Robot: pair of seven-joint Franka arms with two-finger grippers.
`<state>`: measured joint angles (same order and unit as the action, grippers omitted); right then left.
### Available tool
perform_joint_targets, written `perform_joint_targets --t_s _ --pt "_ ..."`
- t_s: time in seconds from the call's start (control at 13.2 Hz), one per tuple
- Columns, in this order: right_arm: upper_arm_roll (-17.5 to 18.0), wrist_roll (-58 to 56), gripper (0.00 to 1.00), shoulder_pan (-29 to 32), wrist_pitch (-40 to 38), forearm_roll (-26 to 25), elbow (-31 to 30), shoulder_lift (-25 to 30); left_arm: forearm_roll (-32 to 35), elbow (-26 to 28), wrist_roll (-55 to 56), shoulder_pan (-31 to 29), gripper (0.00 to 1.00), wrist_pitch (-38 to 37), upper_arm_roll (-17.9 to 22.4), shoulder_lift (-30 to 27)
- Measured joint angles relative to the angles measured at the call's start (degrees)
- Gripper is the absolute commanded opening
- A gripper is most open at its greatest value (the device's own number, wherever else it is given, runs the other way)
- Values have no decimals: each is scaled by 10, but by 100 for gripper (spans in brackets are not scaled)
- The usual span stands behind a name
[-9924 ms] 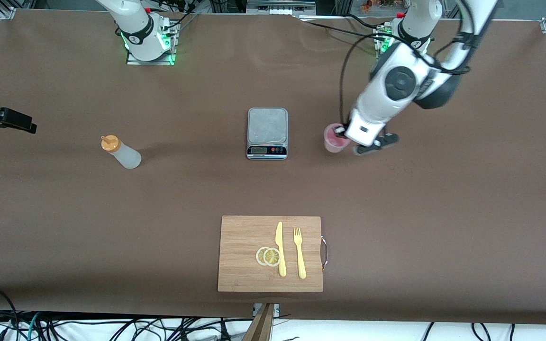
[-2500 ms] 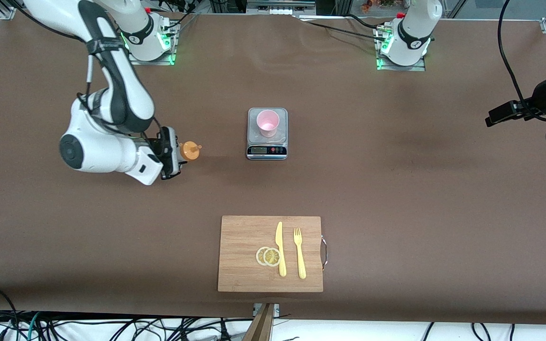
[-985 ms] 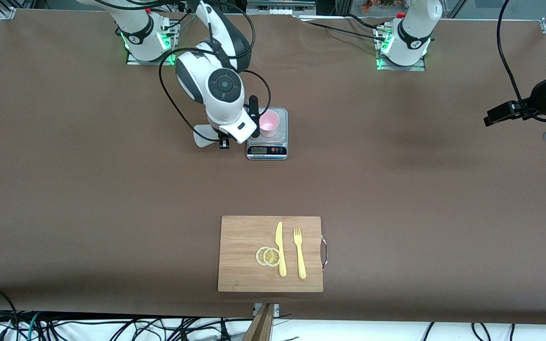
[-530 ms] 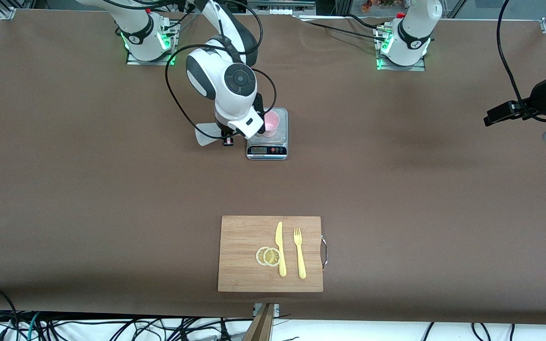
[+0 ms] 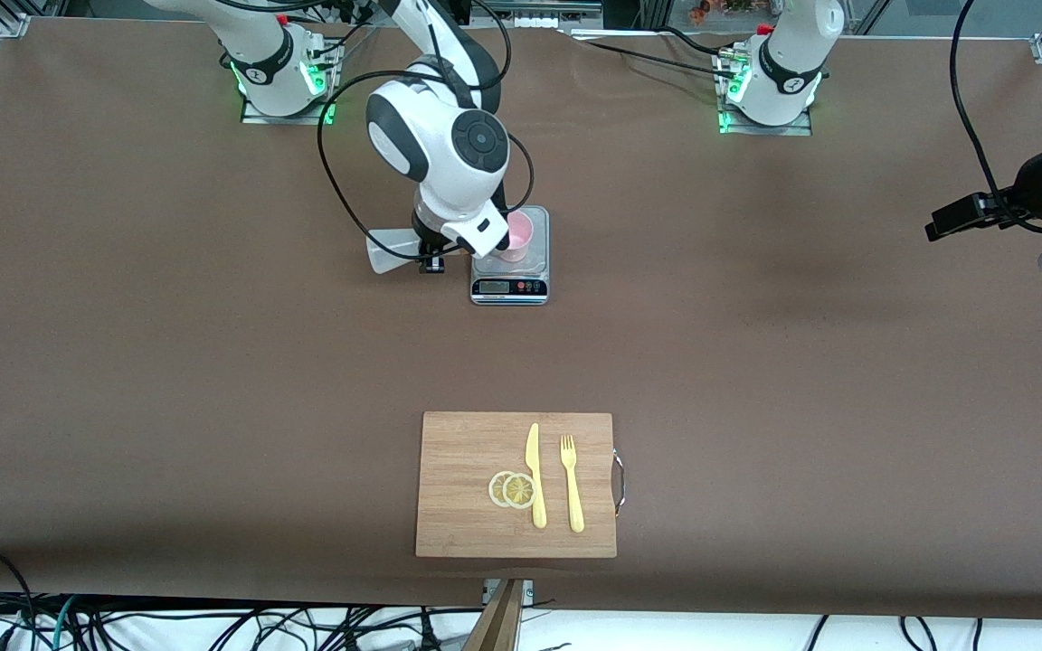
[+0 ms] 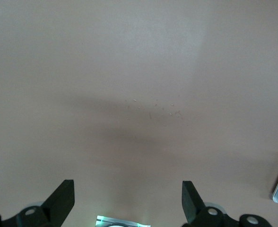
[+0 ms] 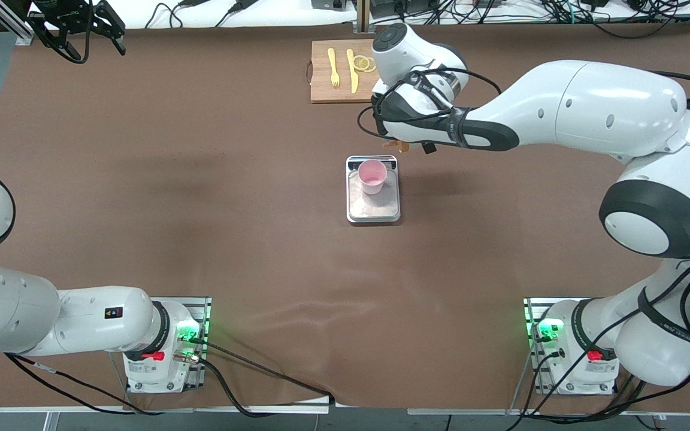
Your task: Add sauce to pink cup with both arms
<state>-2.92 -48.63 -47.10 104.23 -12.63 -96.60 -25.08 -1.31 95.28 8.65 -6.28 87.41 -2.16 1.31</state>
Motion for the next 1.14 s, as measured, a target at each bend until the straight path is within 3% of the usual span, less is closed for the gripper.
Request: perform_joint_targets --t_s 1.14 --pt "0 61 0 -33 -96 -54 66 -55 0 1 0 -2 100 0 0 0"
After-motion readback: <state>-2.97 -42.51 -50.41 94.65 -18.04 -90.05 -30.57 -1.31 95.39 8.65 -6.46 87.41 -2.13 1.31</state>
